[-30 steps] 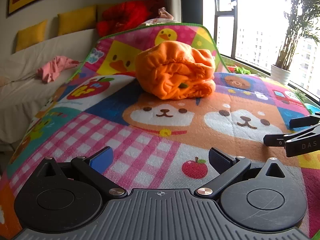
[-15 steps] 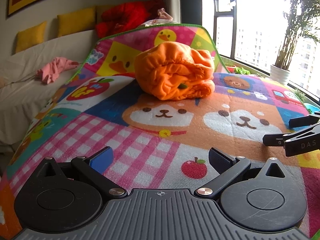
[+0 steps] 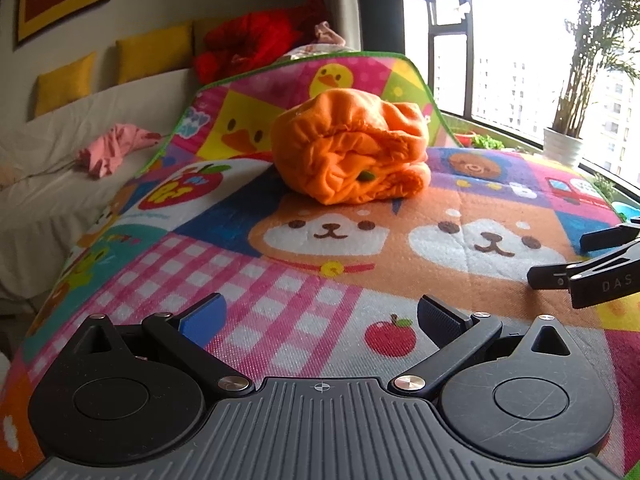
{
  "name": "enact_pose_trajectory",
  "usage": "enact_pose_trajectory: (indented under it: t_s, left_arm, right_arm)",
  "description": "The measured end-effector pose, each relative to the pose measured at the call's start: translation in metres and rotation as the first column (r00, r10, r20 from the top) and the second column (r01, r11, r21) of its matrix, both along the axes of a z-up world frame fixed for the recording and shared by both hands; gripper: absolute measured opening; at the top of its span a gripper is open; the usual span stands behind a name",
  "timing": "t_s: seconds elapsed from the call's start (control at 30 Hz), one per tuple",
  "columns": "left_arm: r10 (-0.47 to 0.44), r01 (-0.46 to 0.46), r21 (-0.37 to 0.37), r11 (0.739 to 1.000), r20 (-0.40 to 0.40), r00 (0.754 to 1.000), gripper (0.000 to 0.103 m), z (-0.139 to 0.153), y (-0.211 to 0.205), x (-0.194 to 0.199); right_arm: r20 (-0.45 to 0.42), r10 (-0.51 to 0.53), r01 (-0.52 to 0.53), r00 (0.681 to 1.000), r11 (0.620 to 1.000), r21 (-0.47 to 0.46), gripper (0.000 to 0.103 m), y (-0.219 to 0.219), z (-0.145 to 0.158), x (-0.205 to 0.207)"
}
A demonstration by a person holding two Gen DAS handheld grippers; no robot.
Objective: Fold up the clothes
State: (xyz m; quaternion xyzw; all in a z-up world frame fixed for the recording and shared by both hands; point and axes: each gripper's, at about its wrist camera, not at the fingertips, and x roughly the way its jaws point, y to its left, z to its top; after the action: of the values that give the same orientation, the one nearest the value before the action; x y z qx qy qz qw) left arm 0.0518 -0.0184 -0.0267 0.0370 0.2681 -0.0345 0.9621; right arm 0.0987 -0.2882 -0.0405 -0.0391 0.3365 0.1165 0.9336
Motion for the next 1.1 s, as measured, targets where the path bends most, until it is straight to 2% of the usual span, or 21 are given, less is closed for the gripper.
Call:
enact_pose_trajectory:
  t_s: [1.1]
  left_arm:
    - [-0.009, 0.009, -0.012, 1.000, -0.016, 1.000, 0.103, -0.0006, 0.0011, 0.0025]
  right_arm:
    - [0.000, -0.001, 0.001, 1.000, 1.000, -0.002, 0.103, 0.0007, -0.0001, 0.0001]
